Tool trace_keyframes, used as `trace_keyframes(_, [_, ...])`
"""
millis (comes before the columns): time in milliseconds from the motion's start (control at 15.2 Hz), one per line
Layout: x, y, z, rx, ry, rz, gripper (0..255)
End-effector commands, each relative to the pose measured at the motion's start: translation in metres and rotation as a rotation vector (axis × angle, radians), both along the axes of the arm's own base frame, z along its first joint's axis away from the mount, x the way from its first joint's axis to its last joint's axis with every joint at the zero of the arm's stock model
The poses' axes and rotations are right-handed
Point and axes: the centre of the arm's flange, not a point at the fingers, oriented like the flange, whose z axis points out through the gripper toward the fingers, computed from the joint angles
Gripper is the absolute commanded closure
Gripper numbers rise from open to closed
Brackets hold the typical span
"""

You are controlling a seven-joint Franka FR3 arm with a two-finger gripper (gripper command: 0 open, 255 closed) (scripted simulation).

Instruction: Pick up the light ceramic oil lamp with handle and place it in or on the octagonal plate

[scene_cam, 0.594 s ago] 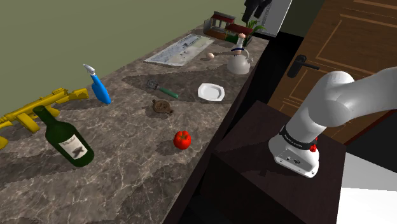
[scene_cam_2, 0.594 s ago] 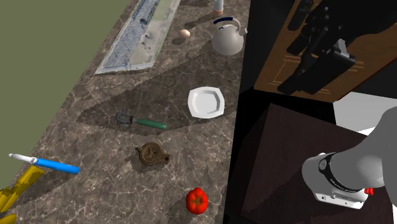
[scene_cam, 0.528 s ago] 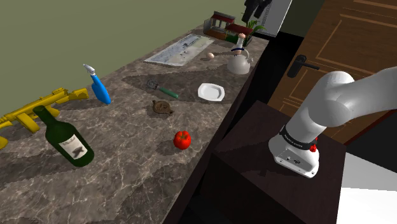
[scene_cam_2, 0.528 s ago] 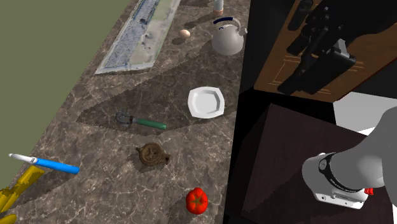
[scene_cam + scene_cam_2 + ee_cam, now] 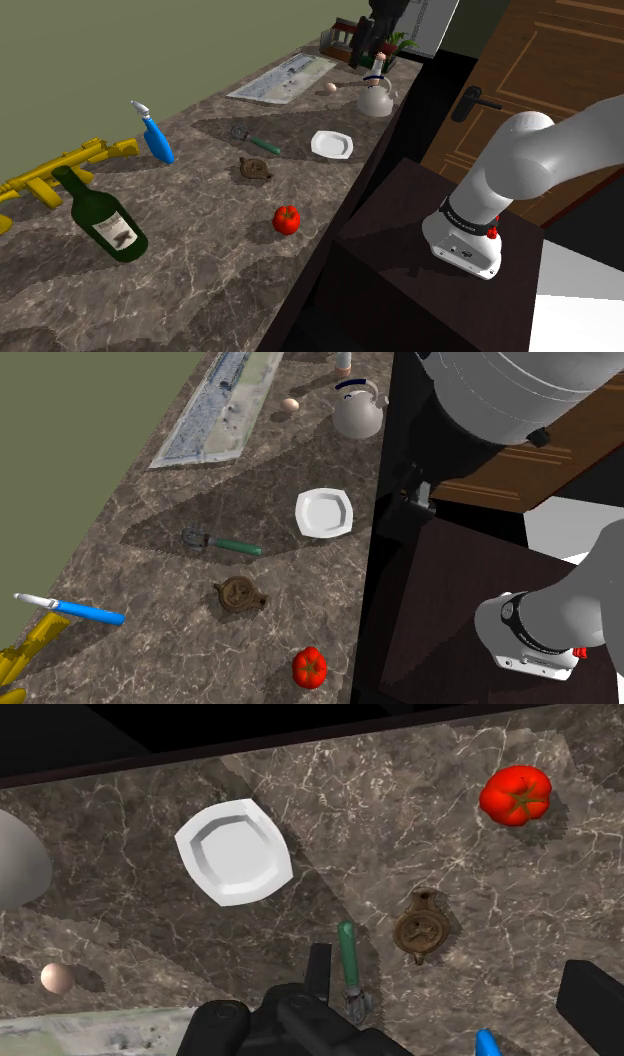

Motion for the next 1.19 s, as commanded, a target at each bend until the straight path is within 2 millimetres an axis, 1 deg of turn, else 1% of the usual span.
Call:
trace_keyframes(0, [0.012,0.007,-0.025,-0.001,0.001,0.004,0])
trace_keyframes(1122, [0.118,0.066,-0.215,-0.014,0.028,0.041,0])
